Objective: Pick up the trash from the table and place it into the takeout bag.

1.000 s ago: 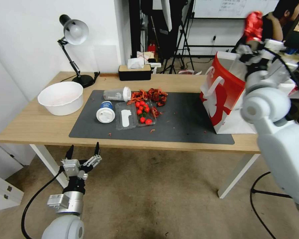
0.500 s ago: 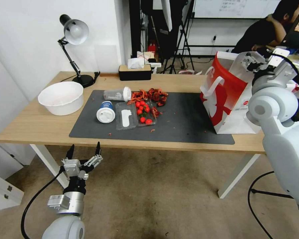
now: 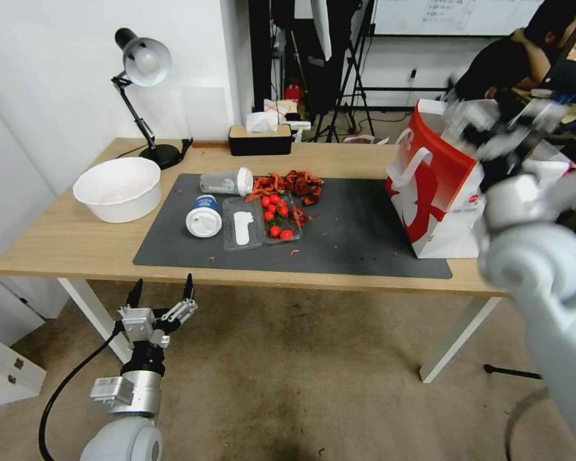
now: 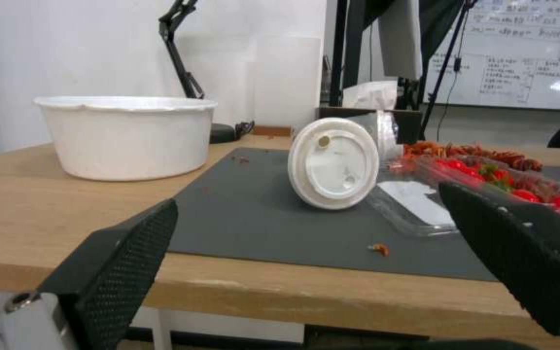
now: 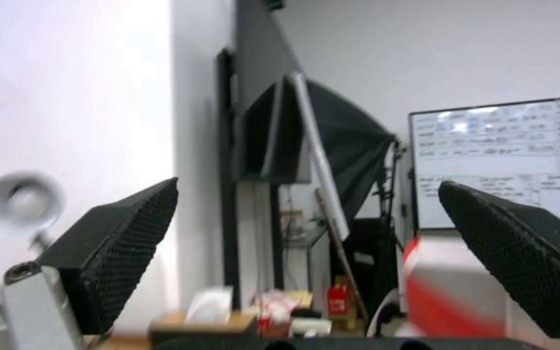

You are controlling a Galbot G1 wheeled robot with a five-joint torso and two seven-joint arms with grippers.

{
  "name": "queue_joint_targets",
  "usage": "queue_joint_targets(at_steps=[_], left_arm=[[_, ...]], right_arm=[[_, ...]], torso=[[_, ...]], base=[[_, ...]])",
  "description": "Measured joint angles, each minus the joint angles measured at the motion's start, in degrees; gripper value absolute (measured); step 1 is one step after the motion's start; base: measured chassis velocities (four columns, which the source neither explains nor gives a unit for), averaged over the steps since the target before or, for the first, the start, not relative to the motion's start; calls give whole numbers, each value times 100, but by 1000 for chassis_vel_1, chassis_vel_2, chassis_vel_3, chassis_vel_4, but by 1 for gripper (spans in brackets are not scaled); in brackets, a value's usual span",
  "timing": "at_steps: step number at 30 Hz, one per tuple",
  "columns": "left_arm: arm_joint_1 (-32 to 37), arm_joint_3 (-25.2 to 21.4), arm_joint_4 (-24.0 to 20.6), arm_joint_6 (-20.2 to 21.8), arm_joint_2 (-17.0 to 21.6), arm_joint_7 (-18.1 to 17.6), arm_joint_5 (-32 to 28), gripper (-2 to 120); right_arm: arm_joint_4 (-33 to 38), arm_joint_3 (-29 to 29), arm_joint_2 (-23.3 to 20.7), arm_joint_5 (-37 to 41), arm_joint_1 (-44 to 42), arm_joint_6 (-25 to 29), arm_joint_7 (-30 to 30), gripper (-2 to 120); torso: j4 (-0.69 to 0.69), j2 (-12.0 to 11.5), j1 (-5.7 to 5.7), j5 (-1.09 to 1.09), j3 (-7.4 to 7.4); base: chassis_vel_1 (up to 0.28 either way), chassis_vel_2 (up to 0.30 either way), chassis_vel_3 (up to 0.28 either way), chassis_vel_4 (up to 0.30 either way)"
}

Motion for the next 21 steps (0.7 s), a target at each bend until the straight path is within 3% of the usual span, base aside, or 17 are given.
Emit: queue_joint_targets(at_steps=[2, 3, 6, 13, 21], left_arm=[[-15, 34, 0, -1, 7, 1, 0, 100], [-15, 34, 0, -1, 7, 1, 0, 100], [-1, 47, 0, -12, 10, 2, 0, 100], [19, 24, 0, -37, 40, 2, -9, 100], [27, 32, 5, -69, 58, 2, -12, 100]], right_arm=[[373, 21, 216, -932, -1093, 345, -381, 100], [373, 21, 216, -932, -1093, 345, -381, 100], [463, -42, 540, -1928, -2151, 876, -469, 100], [97, -288, 1002, -3157, -3189, 1431, -133, 100], [-328, -532, 1402, -3615, -3686, 1758, 246, 100]], torso=[[-1, 0, 0, 0, 0], [-1, 0, 0, 0, 0], [0, 0, 0, -2, 0], [1, -1, 0, 0, 0], [0, 0, 0, -1, 0]], base=[[0, 0, 0, 0], [0, 0, 0, 0], [0, 0, 0, 0], [0, 0, 0, 0], [0, 0, 0, 0]])
